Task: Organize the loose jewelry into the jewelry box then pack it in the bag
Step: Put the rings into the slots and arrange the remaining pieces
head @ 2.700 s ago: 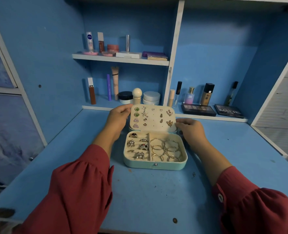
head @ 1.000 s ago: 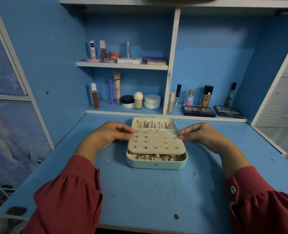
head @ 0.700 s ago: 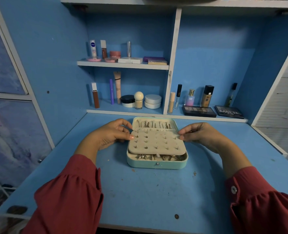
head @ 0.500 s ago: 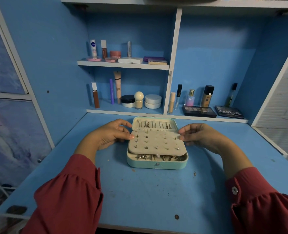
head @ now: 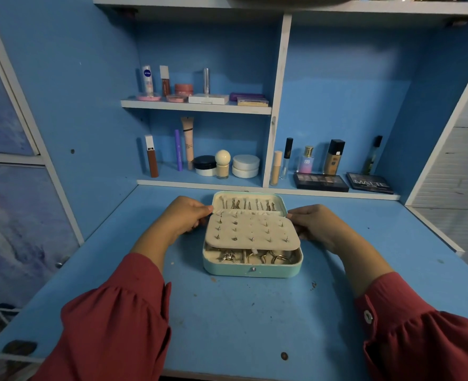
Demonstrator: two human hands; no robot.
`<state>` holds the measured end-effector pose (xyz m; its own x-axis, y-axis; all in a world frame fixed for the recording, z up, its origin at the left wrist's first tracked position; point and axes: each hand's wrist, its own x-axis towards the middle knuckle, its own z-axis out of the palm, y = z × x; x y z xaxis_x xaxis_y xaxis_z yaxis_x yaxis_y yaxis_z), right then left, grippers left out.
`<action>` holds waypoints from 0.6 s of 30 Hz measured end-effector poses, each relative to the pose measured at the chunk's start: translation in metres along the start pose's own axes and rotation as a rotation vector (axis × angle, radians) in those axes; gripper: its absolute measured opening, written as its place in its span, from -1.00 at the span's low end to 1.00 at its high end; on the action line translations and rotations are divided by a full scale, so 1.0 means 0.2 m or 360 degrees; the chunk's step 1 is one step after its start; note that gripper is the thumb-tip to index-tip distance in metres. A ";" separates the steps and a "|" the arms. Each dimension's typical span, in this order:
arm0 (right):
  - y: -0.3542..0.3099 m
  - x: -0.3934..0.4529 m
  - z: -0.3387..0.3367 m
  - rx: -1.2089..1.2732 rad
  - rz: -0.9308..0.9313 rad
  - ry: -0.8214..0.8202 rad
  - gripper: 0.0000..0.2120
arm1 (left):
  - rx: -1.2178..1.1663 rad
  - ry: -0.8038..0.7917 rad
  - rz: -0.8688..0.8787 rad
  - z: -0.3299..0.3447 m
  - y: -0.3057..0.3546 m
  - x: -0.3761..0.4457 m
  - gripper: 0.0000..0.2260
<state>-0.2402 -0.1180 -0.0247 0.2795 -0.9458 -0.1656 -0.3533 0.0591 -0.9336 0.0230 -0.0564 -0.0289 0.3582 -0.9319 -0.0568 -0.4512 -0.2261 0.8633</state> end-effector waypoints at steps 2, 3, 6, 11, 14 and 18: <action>0.00 0.00 0.01 0.0024 -0.0012 0.0015 -0.88 | -0.0083 0.0010 0.0007 0.00 0.00 0.00 -0.81; 0.00 0.00 0.01 0.0056 -0.0021 0.0026 -0.88 | -0.0134 0.0018 0.0011 0.00 0.00 0.00 -0.84; 0.01 0.01 0.00 0.0129 -0.0058 0.0056 -0.87 | -0.0250 0.0060 0.0030 0.01 0.00 0.00 -0.86; 0.00 0.00 0.01 0.0272 -0.0096 0.0122 -0.87 | -0.0356 0.0123 0.0108 0.02 -0.01 0.01 -0.85; -0.01 0.00 0.02 0.0355 -0.0137 0.0162 -0.85 | -0.0412 0.0155 0.0156 0.03 -0.01 0.01 -0.86; -0.01 0.01 0.04 0.0369 -0.0193 0.0211 -0.81 | -0.0455 0.0217 0.0236 0.05 -0.01 0.02 -0.86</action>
<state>-0.2319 -0.1173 -0.0264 0.1828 -0.9829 -0.0198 -0.1070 0.0001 -0.9943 0.0178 -0.0629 -0.0358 0.4208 -0.8977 0.1306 -0.2661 0.0154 0.9638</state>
